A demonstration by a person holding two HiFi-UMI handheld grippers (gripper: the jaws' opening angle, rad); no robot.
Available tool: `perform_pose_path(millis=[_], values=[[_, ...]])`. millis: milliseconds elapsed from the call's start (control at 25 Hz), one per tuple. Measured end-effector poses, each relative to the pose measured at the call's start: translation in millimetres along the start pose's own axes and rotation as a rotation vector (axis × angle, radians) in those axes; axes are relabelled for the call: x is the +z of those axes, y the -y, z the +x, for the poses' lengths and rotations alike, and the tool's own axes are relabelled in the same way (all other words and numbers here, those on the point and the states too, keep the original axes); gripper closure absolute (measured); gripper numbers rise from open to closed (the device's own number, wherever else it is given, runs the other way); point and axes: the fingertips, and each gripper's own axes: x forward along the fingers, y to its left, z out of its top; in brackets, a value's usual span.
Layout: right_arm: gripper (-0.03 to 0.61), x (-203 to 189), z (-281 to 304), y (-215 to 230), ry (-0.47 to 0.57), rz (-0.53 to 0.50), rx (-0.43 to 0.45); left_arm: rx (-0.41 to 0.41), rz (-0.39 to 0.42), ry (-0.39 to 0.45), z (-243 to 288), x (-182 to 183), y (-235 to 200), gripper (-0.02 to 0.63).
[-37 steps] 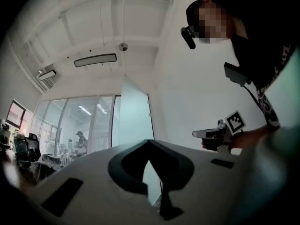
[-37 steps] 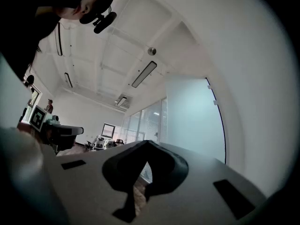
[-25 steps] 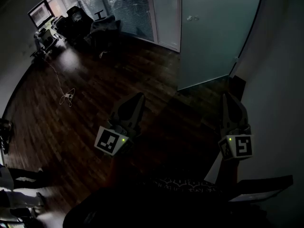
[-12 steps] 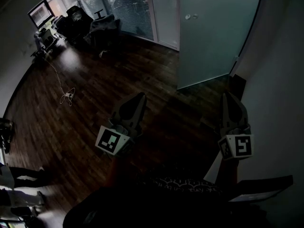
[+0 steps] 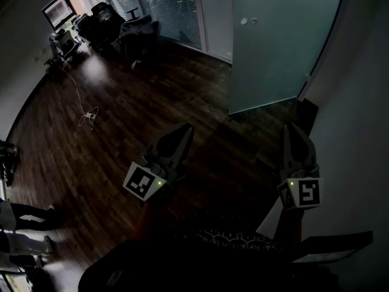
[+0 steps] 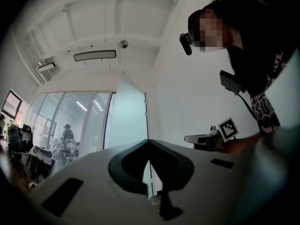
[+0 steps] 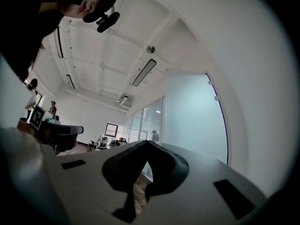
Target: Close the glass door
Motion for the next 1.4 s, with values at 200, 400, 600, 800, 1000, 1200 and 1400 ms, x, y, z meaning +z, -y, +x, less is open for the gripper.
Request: perform_pose_path(millis=[200,400,600,800,1000,1200,1400], values=[[0.575,0,-4,4,0.006,0.009,0.011,0.011,0.008,-0.021,-1,-1,6,0.612],[0.575,-9,1,9,0.001,0.016,0.031,0.023,0.016,-0.039,3,-7,5,0.612],[0.575,-18,8,4,-0.014,0.043,0.048,0.04,0.009,-0.047,-2,-12,-4,0.612],[0.575,-11,23,-7,-0.02,0.025,0.04,0.038,-0.003,-0.036,-1,-10,-26,0.612],[0.575,-30,64,11,-0.043,0.004,0.009,0.016,-0.027,-0.021,37,-32,-64,0.612],[0.575,-29,111,20,-0.04,-0.001,-0.031,-0.019,0.003,-0.03,69,-36,-106,0.612],[0.575,-36,154,22,-0.037,-0.003,-0.057,-0.045,0.039,-0.038,92,-40,-141,0.612]])
